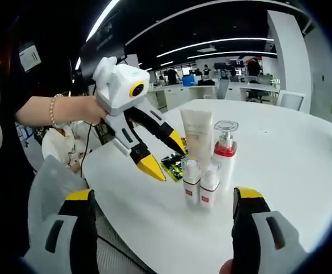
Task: Arrange the skincare products in the storage area until every visible bottle or jar stands upright without overlapping.
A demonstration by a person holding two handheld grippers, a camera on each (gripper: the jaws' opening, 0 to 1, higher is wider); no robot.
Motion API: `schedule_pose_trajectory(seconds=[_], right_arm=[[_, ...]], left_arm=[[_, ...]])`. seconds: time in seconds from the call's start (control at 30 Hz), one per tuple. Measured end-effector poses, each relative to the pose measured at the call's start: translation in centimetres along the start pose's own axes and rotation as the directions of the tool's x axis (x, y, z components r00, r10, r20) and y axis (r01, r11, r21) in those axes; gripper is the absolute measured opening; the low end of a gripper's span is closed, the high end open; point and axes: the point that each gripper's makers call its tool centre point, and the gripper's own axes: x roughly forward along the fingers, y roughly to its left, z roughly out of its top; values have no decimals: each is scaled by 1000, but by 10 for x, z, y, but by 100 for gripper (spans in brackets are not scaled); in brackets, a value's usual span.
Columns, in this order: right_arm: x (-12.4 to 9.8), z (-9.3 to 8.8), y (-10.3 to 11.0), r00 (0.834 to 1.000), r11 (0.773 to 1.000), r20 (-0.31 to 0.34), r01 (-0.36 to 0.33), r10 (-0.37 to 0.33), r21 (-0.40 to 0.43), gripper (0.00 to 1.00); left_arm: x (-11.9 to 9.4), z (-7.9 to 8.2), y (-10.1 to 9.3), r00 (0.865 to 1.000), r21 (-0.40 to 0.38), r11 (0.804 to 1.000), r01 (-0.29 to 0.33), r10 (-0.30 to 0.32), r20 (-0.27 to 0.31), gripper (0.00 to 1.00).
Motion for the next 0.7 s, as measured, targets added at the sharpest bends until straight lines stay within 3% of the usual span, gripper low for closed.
schedule_pose_trajectory(seconds=[0.7], right_arm=[[-2,1,-4,1000,999,-23,3,-4,-36,99]], left_arm=[[-44,-42,-8,996,-133,988,-85,82,-27,71]])
